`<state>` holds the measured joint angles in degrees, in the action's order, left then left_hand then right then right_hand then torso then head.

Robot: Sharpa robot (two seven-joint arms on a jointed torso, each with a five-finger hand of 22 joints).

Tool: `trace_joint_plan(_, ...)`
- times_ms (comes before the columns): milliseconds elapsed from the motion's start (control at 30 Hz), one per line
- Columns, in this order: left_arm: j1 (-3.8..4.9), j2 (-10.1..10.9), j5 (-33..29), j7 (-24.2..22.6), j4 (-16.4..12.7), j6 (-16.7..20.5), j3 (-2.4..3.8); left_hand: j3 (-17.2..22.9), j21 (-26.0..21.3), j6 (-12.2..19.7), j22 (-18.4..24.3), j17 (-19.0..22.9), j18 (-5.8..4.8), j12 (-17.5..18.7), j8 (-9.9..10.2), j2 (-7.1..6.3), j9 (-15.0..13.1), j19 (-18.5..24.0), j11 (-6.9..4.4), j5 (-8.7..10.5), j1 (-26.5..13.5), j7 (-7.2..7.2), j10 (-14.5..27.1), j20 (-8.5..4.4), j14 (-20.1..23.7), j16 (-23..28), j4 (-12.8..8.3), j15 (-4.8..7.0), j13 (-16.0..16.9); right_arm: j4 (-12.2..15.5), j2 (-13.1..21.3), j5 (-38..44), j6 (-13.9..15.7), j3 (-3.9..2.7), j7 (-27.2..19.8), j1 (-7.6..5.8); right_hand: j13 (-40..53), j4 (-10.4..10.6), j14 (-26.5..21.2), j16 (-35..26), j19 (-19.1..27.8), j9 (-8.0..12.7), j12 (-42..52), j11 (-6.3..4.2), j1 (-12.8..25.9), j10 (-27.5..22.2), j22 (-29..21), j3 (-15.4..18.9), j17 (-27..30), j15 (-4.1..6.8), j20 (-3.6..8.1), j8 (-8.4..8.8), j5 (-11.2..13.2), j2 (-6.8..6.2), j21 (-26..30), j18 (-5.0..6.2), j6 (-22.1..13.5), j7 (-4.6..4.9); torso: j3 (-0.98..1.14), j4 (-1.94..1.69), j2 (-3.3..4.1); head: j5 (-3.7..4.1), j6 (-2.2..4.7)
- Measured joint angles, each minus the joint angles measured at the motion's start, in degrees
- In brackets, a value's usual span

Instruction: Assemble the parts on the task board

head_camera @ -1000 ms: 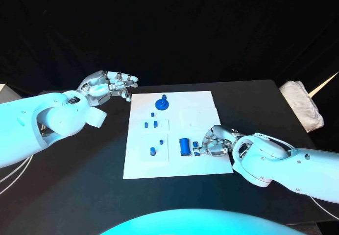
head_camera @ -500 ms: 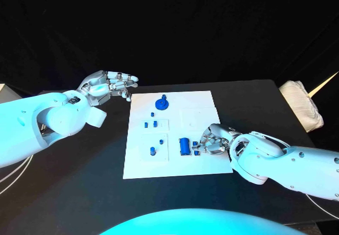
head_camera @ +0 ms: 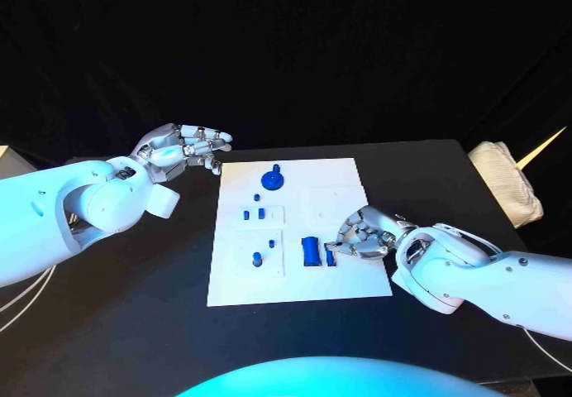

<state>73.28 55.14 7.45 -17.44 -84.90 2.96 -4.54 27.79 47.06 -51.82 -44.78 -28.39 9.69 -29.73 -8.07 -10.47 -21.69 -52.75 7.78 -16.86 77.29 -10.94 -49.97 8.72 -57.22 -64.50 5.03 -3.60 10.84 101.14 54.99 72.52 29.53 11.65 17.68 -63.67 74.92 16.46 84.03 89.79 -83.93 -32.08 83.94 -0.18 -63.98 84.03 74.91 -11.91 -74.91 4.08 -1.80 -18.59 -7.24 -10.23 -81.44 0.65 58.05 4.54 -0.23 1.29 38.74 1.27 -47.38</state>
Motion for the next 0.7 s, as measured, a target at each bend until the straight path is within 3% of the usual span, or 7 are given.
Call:
trace_joint_plan(167, -0.41, -1.05, -0.77, -0.83, 1.27, 0.25, -0.28, -2.22, -3.03, 0.00, 1.50, 0.78, 0.00, -0.46, 0.00, -1.12, 0.00, 1.59, 0.00, 1.14, -1.11, 0.00, 0.00, 0.88, 3.44, 1.65, 1.72, -0.45, -0.04, -2.39, -0.30, -8.61, 2.26, -0.27, -8.75, -2.21, 0.00, -0.39, -0.04, -1.54, -0.08, 0.90, -5.08, 1.03, -3.29, -0.04, 0.00, 1.49, 0.00, -0.93, -0.90, 2.12, -1.74, 0.83, 8.53, 1.88, -2.30, 1.31, -0.54, 0.13, -0.76, 0.21, 1.01)
trace_joint_plan(300, -1.08, -2.37, -1.66, -2.16, 2.80, 0.86, -0.33, -4.50, -14.31, 0.32, 8.00, 6.20, -0.01, 0.62, 0.19, -1.41, -0.03, 7.96, 0.65, 3.79, 0.20, 0.10, -0.01, 3.16, 11.96, 12.69, 3.69, -2.45, -1.35, -7.97, -1.92, -18.32, 2.91, -0.55, -15.79, -4.36, 0.00, -0.90, 0.11, -5.58, 0.93, 1.34, -12.74, 2.24, -8.10, -1.93, -0.01, 1.44, 0.01, -1.74, -2.13, 3.26, -2.50, 1.51, 20.06, 3.80, -3.64, 2.25, -1.08, 0.19, -1.67, 0.24, 2.20)
trace_joint_plan(400, -1.62, -3.71, -2.48, -3.46, 4.50, 1.54, -0.34, -6.01, -22.50, 0.42, 13.68, 9.97, -0.01, 4.43, 0.19, -1.17, -0.10, 9.02, 1.10, 4.03, 1.90, 0.19, -2.22, 4.97, 12.79, 21.27, 5.20, -3.18, -3.82, -12.51, -3.56, -25.83, 2.91, -0.93, -20.26, -5.40, 0.00, -1.94, -0.87, -12.98, 5.98, 1.61, -25.00, 3.06, -11.45, -9.06, -0.13, 0.41, 0.35, -2.94, -2.88, 3.53, -1.38, 1.97, 36.38, 6.47, -4.74, 3.12, -1.40, 0.24, -2.29, 0.29, 3.56)
trace_joint_plan(467, -2.24, -5.26, -3.22, -4.68, 6.69, 2.15, -0.30, -6.45, -27.54, 0.85, 17.38, 11.96, -0.01, 7.94, 0.19, -1.16, -0.07, 9.37, 1.32, 4.03, 3.39, 0.63, -4.29, 5.88, 12.05, 27.39, 6.01, -3.93, -5.67, -16.19, -5.15, -31.78, 2.58, -1.27, -23.46, -5.84, -4.80, -2.57, -6.40, -22.24, 12.61, 1.92, -39.76, 4.11, -13.73, -18.55, -5.66, -1.01, 6.97, -3.79, -3.70, 3.53, -0.81, 1.92, 55.29, 8.81, -6.38, 3.75, -1.61, 0.24, -2.75, 0.24, 4.55)
trace_joint_plan(500, -2.59, -6.14, -3.63, -5.27, 7.88, 2.47, -0.27, -6.27, -29.38, 1.02, 18.89, 12.64, 0.00, 9.81, 0.19, -1.20, 0.01, 8.98, 1.45, 4.03, 3.88, 0.80, -5.40, 6.27, 11.30, 30.33, 6.47, -4.02, -6.41, -17.73, -5.86, -34.18, 2.34, -1.42, -24.72, -5.96, -7.18, -2.61, -8.24, -25.21, 13.96, 2.05, -43.93, 4.36, -14.19, -21.17, -7.43, -1.66, 9.36, -3.96, -4.01, 3.53, -0.60, 1.78, 59.43, 9.11, -6.83, 3.97, -1.69, 0.22, -2.94, 0.18, 5.03)
trace_joint_plan(567, -3.52, -8.32, -4.71, -6.60, 10.71, 3.22, -0.22, -5.88, -32.57, 1.44, 21.44, 13.83, -0.01, 13.55, 0.48, -1.03, 0.45, 8.87, 1.76, 4.03, 4.56, 1.61, -6.50, 6.63, 11.40, 36.03, 7.01, -4.47, -7.03, -21.45, -7.58, -39.57, 1.58, -1.79, -27.53, -6.18, -13.78, -2.63, -16.63, -37.47, 17.07, 2.68, -51.00, 5.09, -15.83, -25.29, -11.60, -4.45, 19.03, -4.70, -4.72, 3.53, -0.32, 1.31, 65.57, 9.11, -8.30, 4.39, -1.86, 0.05, -3.39, 0.13, 6.23)
trace_joint_plan(700, -5.03, -11.45, -6.72, -8.83, 15.03, 4.51, -0.10, -5.80, -37.45, 2.24, 25.26, 15.79, -0.01, 19.12, 1.32, -0.71, 1.77, 10.39, 1.84, 4.03, 4.88, 2.26, -6.58, 7.84, 13.75, 43.62, 7.08, -5.51, -7.13, -27.13, -10.50, -47.70, -0.15, -2.33, -31.96, -6.44, -28.95, -2.47, -22.58, -48.99, 19.91, 4.25, -60.82, 5.75, -17.11, -27.68, -20.01, -10.02, 26.71, -6.18, -6.33, 3.53, 0.25, -0.19, 73.22, 9.10, -9.83, 5.15, -2.03, -0.34, -4.04, -0.08, 8.15)
